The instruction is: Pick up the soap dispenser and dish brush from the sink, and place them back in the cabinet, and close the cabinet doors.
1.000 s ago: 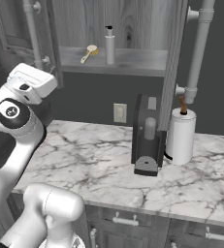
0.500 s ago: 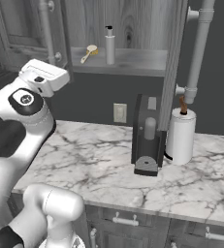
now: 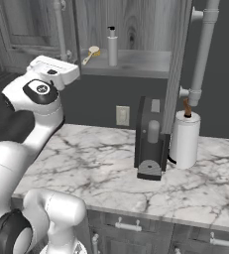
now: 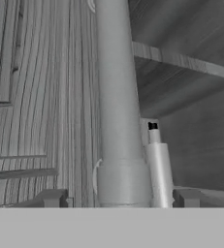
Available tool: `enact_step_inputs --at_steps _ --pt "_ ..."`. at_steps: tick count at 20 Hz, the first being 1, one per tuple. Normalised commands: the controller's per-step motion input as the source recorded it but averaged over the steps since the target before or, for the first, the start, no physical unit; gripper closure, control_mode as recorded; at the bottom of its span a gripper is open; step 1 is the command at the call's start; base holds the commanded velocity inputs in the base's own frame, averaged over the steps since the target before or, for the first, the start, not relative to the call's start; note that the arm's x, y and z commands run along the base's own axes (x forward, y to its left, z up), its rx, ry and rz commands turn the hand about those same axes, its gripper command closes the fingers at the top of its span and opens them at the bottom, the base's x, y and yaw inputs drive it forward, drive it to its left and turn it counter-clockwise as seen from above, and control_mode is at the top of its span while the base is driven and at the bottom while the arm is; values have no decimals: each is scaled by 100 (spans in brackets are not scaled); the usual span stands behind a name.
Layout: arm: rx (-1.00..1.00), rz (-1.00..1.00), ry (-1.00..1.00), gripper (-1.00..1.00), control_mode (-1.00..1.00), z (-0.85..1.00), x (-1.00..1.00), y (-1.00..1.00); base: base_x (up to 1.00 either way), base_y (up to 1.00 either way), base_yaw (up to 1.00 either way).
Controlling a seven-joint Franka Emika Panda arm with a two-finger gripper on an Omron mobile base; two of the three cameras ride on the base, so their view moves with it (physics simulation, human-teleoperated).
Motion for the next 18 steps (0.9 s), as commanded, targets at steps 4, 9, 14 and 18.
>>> enact_step_inputs --at_steps 4,9,14,18 --pt "2 15 0 -100 -100 -16 51 0 0 0 0" --pt "0 15 0 -100 -100 -14 34 0 0 0 0" --pt "0 13 0 -100 -100 -4 23 0 0 0 0" --pt "0 12 0 -100 -100 0 22 0 0 0 0"
